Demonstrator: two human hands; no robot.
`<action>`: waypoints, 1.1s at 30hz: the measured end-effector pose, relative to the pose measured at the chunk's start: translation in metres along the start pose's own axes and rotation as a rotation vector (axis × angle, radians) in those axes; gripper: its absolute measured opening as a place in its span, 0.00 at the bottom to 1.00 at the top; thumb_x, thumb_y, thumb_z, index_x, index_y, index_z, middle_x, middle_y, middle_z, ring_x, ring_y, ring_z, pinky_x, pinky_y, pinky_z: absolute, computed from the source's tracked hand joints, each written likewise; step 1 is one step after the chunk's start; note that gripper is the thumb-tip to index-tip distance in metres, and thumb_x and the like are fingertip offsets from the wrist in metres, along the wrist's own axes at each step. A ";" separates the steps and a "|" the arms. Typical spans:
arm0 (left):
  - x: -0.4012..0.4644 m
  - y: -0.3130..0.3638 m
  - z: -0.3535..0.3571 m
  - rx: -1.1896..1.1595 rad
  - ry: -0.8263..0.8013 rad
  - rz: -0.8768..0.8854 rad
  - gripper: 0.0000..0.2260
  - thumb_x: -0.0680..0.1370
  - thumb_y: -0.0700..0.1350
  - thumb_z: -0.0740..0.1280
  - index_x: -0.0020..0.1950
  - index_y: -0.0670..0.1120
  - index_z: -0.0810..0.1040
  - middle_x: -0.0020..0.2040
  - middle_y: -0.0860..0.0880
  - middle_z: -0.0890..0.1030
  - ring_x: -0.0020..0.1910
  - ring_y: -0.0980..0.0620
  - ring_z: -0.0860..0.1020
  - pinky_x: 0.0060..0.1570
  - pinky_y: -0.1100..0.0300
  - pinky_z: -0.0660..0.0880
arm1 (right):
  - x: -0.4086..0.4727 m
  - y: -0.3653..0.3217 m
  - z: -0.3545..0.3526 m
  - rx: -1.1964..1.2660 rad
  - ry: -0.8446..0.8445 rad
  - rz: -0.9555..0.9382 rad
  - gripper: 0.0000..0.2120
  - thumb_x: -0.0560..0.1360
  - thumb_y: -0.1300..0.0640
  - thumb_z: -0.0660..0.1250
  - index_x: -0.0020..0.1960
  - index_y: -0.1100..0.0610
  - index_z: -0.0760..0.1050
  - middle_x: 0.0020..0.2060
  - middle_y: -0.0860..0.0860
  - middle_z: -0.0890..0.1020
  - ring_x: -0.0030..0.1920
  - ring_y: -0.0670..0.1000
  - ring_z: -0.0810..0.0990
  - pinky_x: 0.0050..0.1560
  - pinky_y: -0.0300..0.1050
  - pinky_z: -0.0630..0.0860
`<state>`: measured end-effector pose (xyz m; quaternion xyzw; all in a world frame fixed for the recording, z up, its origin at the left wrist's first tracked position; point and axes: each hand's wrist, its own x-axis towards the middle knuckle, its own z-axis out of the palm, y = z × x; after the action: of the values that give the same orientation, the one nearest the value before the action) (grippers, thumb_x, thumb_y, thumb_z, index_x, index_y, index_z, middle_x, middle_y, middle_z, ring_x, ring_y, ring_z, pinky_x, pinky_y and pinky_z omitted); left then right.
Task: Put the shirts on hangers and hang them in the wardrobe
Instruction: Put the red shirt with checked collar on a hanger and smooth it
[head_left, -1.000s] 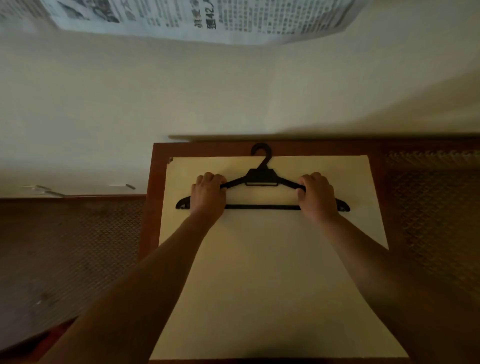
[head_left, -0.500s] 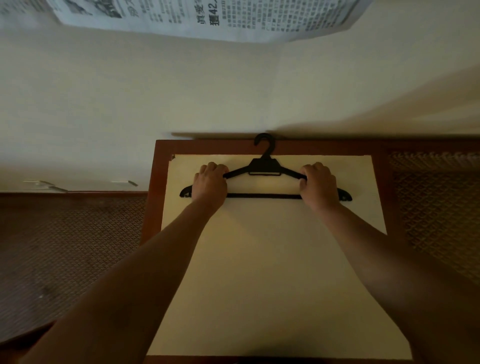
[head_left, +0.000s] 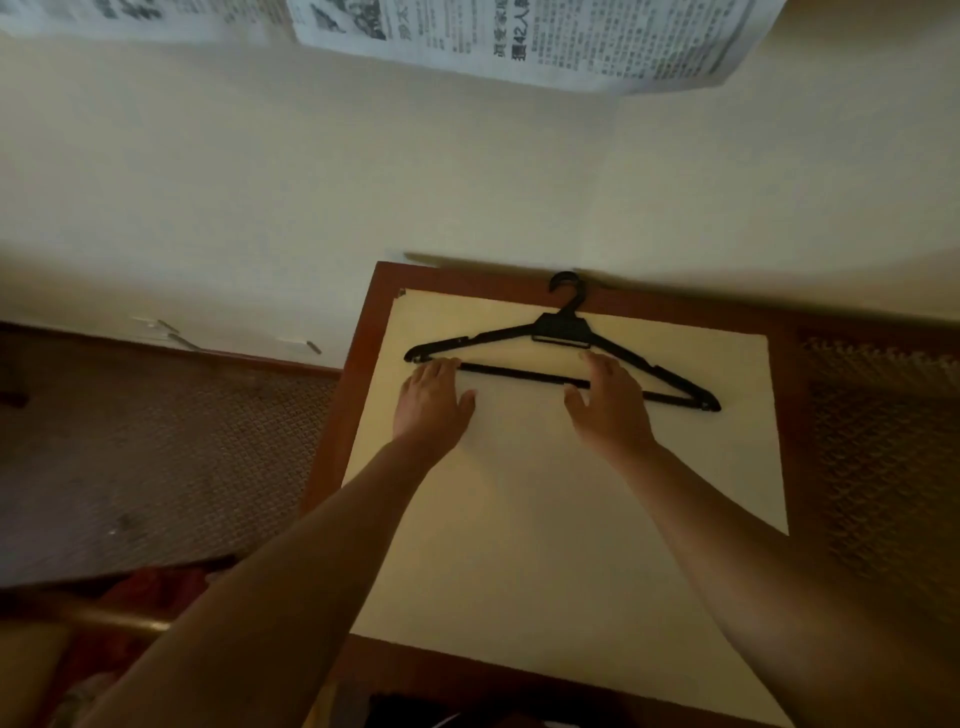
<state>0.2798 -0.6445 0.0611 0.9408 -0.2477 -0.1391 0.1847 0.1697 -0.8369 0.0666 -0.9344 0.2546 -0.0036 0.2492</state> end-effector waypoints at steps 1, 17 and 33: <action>-0.008 -0.004 0.000 -0.008 0.004 -0.021 0.23 0.80 0.52 0.61 0.73 0.45 0.64 0.72 0.45 0.69 0.72 0.47 0.64 0.72 0.52 0.61 | -0.004 -0.004 0.003 -0.005 -0.010 -0.029 0.24 0.79 0.54 0.63 0.71 0.63 0.67 0.65 0.60 0.74 0.66 0.59 0.71 0.67 0.52 0.66; -0.171 -0.105 -0.013 -0.234 0.255 -0.473 0.21 0.80 0.52 0.62 0.71 0.46 0.67 0.67 0.47 0.71 0.67 0.49 0.68 0.67 0.53 0.66 | -0.082 -0.135 0.076 -0.069 -0.327 -0.443 0.28 0.80 0.48 0.60 0.75 0.59 0.60 0.70 0.57 0.69 0.69 0.55 0.67 0.69 0.49 0.65; -0.444 -0.214 -0.010 -0.345 0.521 -0.765 0.21 0.79 0.49 0.65 0.69 0.44 0.70 0.65 0.45 0.74 0.65 0.48 0.71 0.63 0.56 0.67 | -0.281 -0.274 0.168 -0.134 -0.581 -0.777 0.26 0.81 0.46 0.58 0.75 0.56 0.61 0.71 0.55 0.67 0.71 0.54 0.65 0.69 0.49 0.64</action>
<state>-0.0001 -0.2390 0.0564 0.9235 0.1964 0.0039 0.3295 0.0774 -0.4197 0.0812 -0.9367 -0.1931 0.1808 0.2293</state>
